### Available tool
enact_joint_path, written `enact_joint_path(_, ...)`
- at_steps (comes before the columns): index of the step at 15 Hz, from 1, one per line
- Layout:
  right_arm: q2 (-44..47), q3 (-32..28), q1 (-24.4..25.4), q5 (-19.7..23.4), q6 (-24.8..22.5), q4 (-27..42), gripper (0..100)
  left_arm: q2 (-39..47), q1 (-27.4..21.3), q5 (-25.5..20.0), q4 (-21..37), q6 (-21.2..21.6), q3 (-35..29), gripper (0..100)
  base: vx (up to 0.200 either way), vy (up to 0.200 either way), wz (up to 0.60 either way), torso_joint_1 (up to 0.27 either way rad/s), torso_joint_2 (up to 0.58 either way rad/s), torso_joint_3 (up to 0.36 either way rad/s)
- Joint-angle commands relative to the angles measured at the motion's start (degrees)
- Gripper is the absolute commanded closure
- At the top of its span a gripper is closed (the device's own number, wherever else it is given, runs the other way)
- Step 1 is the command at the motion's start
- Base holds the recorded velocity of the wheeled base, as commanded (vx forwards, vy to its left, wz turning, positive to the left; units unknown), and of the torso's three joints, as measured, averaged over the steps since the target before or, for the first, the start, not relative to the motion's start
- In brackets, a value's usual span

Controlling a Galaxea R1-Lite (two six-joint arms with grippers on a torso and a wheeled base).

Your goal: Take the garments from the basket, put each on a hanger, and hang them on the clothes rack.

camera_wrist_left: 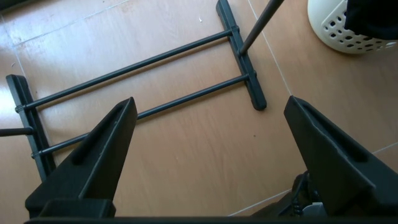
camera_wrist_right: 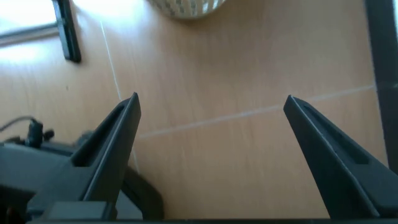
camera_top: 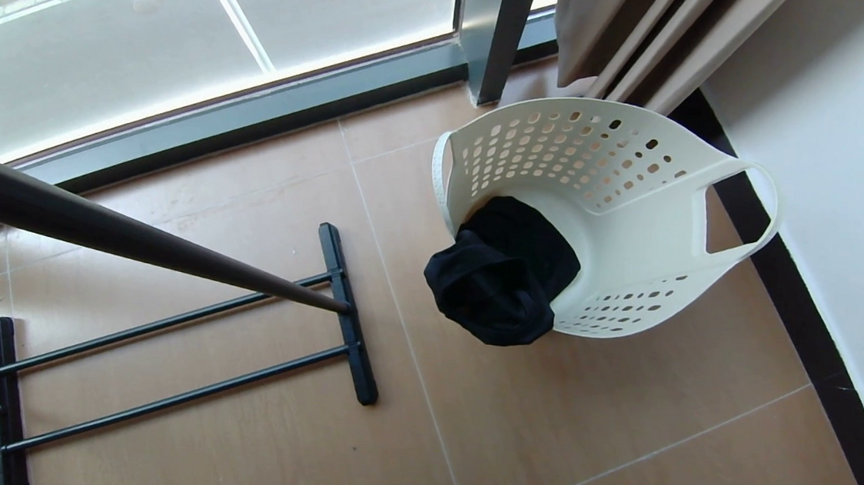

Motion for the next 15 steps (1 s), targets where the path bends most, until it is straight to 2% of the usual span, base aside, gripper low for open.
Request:
enact_joint_path(1, 11.7, -0.5, -1.2, -0.1, -4.2, -0.1, 0, 0.1, 0.0, 0.0, 0.0, 0.0, 0.0, 0, 0.0, 0.0, 0.0, 0.0, 0.0, 0.0)
enact_joint_path(3, 15.2, -3.1, -0.5, -0.1, -7.0, 0.0, 0, 0.1, 0.0, 0.0, 0.0, 0.0, 0.0, 0, 0.0, 0.0, 0.0, 0.0, 0.0, 0.0)
enact_joint_path(7, 27.7, -16.1, 1.8, 0.0, -9.2, -0.4, 0, 0.1, 0.0, 0.0, 0.0, 0.0, 0.0, 0, 0.0, 0.0, 0.0, 0.0, 0.0, 0.0)
enact_joint_path(11, 42.4, -28.9, 11.7, -0.1, -9.5, -0.7, 0, 0.1, 0.0, 0.0, 0.0, 0.0, 0.0, 0, 0.0, 0.0, 0.0, 0.0, 0.0, 0.0)
enact_joint_path(15, 58.6, -40.8, 17.3, -1.0, -9.2, -0.8, 0, 0.1, 0.0, 0.0, 0.0, 0.0, 0.0, 0, 0.0, 0.0, 0.0, 0.0, 0.0, 0.0)
